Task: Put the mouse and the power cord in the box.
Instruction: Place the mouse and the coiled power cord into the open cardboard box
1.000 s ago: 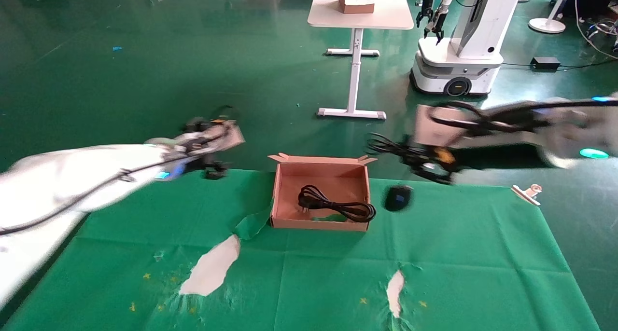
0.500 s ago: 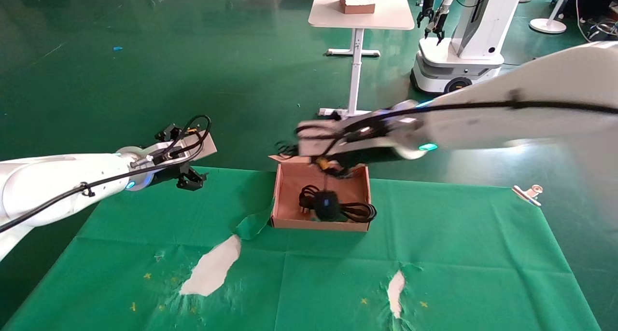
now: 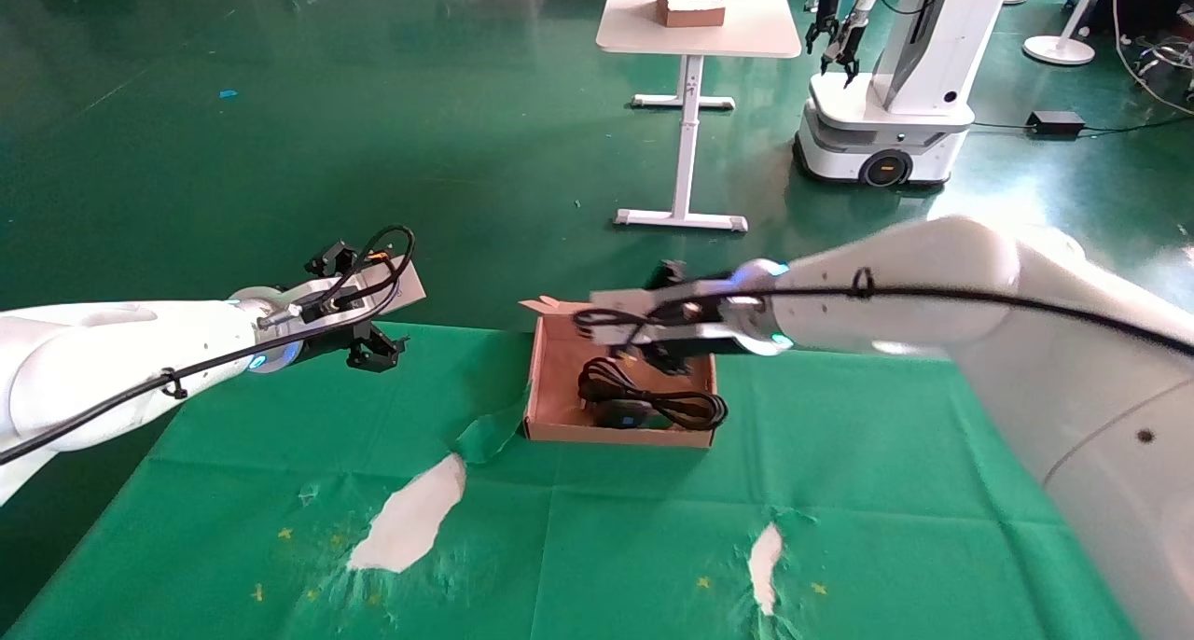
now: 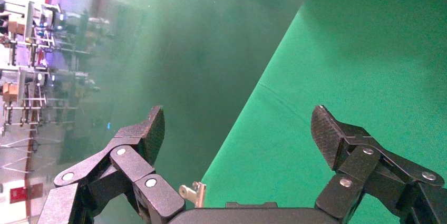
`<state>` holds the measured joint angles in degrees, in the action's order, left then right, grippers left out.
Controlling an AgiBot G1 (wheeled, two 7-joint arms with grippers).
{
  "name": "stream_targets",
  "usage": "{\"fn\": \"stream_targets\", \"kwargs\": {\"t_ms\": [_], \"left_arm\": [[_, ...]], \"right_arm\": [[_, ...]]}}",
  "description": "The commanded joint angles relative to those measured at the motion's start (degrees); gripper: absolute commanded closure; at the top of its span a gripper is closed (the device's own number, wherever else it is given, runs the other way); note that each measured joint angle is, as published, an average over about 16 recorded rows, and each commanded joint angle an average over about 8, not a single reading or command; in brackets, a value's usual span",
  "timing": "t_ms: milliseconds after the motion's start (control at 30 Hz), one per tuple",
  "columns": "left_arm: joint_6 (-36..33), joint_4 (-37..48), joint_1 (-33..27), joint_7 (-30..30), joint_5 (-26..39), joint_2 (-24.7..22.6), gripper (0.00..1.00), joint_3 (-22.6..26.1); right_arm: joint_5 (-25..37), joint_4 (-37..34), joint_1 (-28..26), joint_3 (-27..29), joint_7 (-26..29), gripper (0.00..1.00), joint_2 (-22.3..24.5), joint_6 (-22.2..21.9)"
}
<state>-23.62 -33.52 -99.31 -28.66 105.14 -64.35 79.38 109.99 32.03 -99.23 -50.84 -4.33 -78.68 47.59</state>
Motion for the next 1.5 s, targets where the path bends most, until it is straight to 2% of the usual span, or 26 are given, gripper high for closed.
{"fn": "stream_targets", "kwargs": {"t_ms": [33, 100, 133, 600, 767, 1500], "left_arm": [[-0.01, -0.53, 0.0, -0.99, 0.71, 0.22, 0.0, 0.2], [-0.01, -0.74, 0.01, -1.29, 0.97, 0.32, 0.0, 0.27], [0.0, -0.81, 0.01, -1.37, 1.05, 0.36, 0.0, 0.3], [-0.04, -0.58, -0.01, -1.02, 0.81, 0.2, 0.0, 0.23], [-0.04, -0.52, -0.02, -0.97, 0.75, 0.17, 0.0, 0.21], [-0.04, -0.53, -0.01, -0.98, 0.77, 0.18, 0.0, 0.22]], "right_arm": [[0.18, -1.58, 0.31, -2.19, 0.91, 0.27, -0.15, -2.55], [0.17, -2.22, 0.42, -3.0, 1.33, 0.03, -0.27, -3.41], [0.15, -2.43, 0.45, -3.23, 1.41, 0.0, -0.33, -3.69], [0.15, -1.45, 0.5, -2.34, 1.01, 0.0, 0.09, -2.67], [-1.59, -0.16, 1.41, -1.19, 1.3, 0.0, 1.25, -1.41], [-25.81, 14.98, 14.61, 11.89, 6.31, 0.0, 16.67, 12.93]]}}
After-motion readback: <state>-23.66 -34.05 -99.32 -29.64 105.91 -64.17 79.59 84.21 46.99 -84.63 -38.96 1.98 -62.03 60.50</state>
